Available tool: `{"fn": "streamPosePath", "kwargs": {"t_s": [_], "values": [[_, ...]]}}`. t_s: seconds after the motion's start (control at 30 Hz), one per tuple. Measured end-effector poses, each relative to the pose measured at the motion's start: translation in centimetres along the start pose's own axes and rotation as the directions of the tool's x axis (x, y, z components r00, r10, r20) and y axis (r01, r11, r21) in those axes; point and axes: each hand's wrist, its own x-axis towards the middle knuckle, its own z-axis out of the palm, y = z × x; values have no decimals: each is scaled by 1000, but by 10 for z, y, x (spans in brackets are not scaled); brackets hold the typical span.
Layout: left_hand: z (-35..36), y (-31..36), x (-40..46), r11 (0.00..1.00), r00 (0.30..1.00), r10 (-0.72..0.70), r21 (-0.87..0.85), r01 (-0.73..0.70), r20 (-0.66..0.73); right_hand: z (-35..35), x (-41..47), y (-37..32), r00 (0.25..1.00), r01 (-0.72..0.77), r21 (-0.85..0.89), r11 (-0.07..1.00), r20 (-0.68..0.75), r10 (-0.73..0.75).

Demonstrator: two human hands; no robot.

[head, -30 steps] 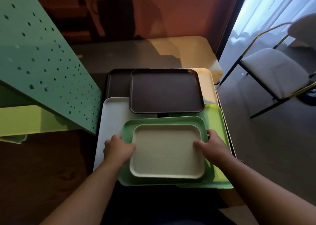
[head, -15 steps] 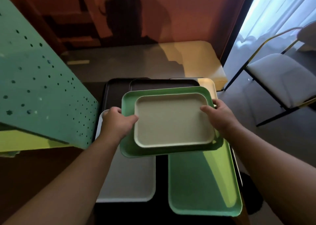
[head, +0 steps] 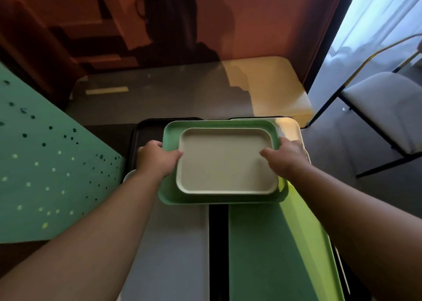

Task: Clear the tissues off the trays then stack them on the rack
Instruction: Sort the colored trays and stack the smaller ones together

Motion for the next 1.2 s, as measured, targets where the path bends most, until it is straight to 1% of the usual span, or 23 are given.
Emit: {"fn": "streamPosePath", "kwargs": {"t_s": [0.07, 0.17, 0.3, 0.4, 0.5, 0.6, 0.63, 0.67, 0.7, 0.73, 0.8, 0.87, 0.93, 1.0, 1.1, 1.13, 1.2], "values": [[2, -4, 3, 999, 1000, 16, 32, -16, 9, 3, 2, 0, 1000, 11, -14, 1000, -11, -11], [7, -6, 4, 995, 998, 60, 77, -62, 24, 6, 6, 0, 1000, -2, 30, 1000, -30, 3], [18, -9, 1, 981, 989, 6, 192, -34, 145, 11, 8, 1, 999, -44, 212, 976, 19, 41], [17, -8, 3, 990, 982, -21, 139, -5, 188, 11, 4, 1, 999, -46, 275, 960, 10, 45], [5, -5, 3, 997, 984, 26, 71, -39, 177, 2, -7, 3, 999, -53, 393, 918, 14, 52], [-13, -3, 2, 997, 975, 51, -76, -35, 218, -6, -23, 14, 994, -101, 556, 825, 86, 64], [-20, -3, 2, 990, 967, 51, -138, -16, 250, -8, -29, 20, 991, -129, 595, 793, 114, 76], [-26, -3, 1, 970, 955, 46, -243, 28, 292, -8, -34, 27, 987, -158, 648, 745, 134, 93], [-32, -3, -2, 920, 937, 52, -382, 90, 345, -9, -40, 34, 983, -183, 711, 679, 148, 110], [-36, -3, -6, 834, 915, 83, -530, 154, 396, -9, -46, 40, 980, -197, 771, 605, 153, 125], [-35, -4, -23, 631, 893, 130, -730, 261, 432, -4, -62, 50, 978, -192, 848, 493, 122, 170], [-18, -8, -49, 452, 909, 86, -829, 329, 408, 8, -82, 59, 975, -148, 902, 405, 64, 213], [10, -13, -75, 360, 920, -15, -856, 370, 391, 24, -106, 69, 964, -110, 934, 339, 17, 264], [37, -15, -102, 338, 911, -101, -847, 410, 400, 38, -129, 79, 950, -84, 951, 298, -13, 311], [53, -17, -122, 421, 928, -234, -830, 365, 290, 49, -158, 98, 955, -91, 974, 209, 25, 297], [55, -17, -124, 451, 937, -242, -826, 339, 252, 48, -165, 105, 961, -105, 979, 175, 55, 269], [56, -18, -120, 493, 948, -213, -812, 313, 235, 39, -170, 121, 963, -119, 984, 131, 83, 255]]}}
